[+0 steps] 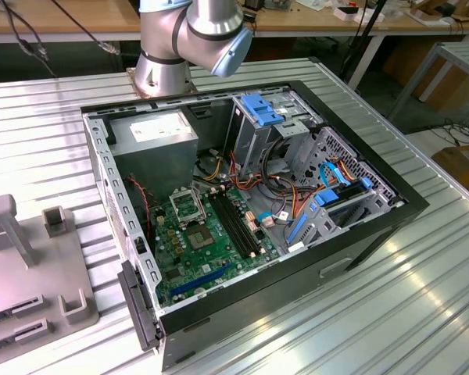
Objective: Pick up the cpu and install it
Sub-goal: 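Pick up the cpu and move it towards the insertion slot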
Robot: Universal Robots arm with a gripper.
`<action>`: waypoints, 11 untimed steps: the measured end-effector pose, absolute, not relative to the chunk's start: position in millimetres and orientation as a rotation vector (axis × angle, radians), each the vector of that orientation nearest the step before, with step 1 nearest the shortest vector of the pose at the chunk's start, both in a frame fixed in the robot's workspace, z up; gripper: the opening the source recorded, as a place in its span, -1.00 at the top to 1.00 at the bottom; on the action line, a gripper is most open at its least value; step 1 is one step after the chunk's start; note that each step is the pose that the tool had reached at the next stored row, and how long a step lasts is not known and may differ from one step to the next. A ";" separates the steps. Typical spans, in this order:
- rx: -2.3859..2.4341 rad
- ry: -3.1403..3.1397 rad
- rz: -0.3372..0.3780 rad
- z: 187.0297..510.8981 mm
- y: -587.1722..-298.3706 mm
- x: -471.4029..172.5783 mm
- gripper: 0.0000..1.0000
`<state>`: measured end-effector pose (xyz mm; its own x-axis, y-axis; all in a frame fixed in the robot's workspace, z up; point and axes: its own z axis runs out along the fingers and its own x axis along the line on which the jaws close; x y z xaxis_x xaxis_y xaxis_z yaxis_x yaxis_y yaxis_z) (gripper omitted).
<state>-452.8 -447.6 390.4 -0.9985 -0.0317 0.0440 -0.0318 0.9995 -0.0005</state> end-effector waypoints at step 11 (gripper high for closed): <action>0.049 -3.097 0.002 390.4 -447.6 -442.1 0.06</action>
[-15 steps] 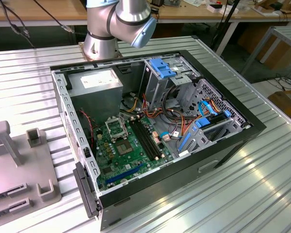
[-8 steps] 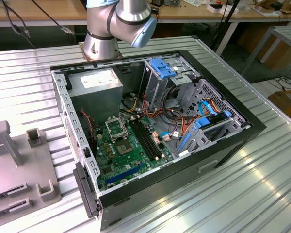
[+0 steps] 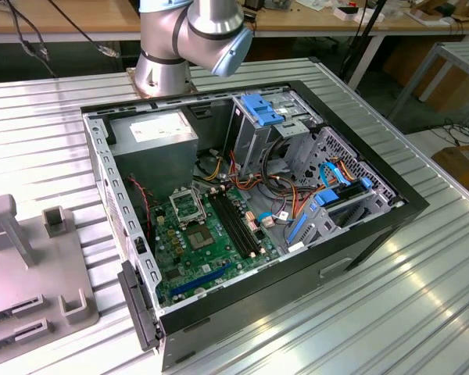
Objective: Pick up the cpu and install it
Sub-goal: 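Pick up the cpu and move it towards the insertion slot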
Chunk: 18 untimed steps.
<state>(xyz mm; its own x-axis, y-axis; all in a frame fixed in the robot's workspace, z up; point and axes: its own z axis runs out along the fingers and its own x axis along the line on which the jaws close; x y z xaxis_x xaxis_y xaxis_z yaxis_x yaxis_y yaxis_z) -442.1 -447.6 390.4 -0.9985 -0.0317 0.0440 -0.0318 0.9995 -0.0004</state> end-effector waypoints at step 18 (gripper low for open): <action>0.049 -3.097 0.002 390.4 -447.6 -424.2 0.06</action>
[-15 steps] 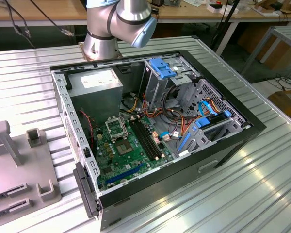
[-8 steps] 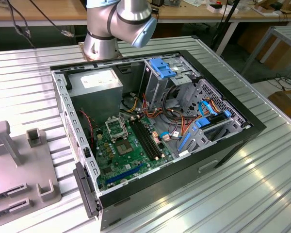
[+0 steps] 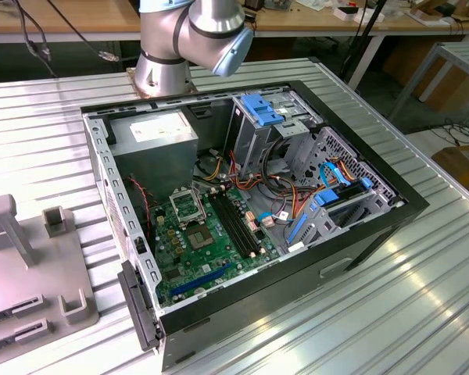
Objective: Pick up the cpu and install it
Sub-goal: 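Pick up the cpu and move it towards the insertion slot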
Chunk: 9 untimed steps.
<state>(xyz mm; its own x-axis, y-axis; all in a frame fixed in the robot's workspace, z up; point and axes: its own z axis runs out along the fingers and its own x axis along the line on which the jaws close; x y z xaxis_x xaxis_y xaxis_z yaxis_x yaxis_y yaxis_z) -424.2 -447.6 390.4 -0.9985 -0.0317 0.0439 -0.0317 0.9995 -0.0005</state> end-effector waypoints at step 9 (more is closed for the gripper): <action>0.049 -3.097 0.002 390.4 -447.6 -413.6 0.06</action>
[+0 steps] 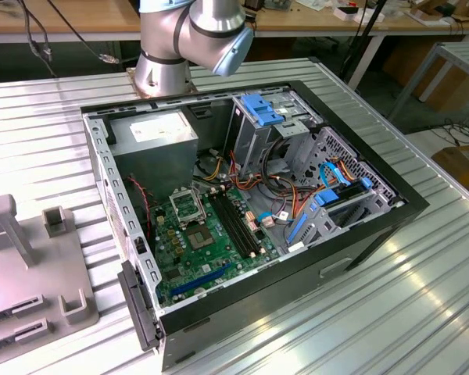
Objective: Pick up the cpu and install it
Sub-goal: 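Pick up the cpu and move it towards the insertion slot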
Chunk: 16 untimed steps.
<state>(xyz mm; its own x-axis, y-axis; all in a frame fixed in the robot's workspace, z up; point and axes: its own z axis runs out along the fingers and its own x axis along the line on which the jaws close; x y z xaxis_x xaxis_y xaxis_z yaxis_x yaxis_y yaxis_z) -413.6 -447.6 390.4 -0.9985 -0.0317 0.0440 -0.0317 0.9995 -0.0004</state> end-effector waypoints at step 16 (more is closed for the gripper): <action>0.049 -3.097 0.002 390.4 -447.6 -390.4 0.06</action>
